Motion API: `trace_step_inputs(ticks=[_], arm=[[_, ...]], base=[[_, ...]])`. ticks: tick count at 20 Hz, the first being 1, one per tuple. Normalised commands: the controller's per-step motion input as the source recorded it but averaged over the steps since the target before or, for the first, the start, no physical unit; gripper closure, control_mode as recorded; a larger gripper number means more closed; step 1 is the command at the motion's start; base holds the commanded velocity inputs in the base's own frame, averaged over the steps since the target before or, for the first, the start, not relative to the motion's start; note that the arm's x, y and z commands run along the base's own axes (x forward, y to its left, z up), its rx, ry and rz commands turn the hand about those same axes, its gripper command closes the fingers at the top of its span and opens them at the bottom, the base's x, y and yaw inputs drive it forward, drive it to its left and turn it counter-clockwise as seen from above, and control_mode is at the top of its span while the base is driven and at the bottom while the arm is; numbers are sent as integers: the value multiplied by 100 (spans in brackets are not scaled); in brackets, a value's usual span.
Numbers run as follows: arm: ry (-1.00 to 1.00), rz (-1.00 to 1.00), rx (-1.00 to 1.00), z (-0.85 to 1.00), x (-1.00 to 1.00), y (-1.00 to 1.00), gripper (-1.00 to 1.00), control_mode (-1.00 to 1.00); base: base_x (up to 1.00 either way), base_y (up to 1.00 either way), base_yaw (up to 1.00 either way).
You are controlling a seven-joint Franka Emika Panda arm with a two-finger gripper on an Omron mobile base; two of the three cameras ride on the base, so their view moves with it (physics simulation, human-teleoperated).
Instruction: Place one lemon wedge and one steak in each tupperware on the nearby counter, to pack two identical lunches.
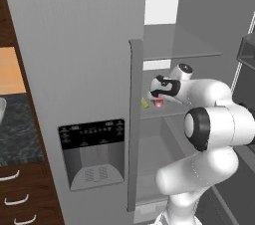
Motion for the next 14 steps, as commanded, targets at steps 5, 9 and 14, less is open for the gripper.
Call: trace_step_inputs(ticks=[5, 9, 14], arm=[[2, 0, -2, -28, 6, 2, -100, -100], [1, 0, 0, -15, 0, 6, -100, -100], [-2, 0, 0, -9, 19, 0, -100, -100]], base=[[0, 0, 0], [0, 0, 0], [0, 0, 0]])
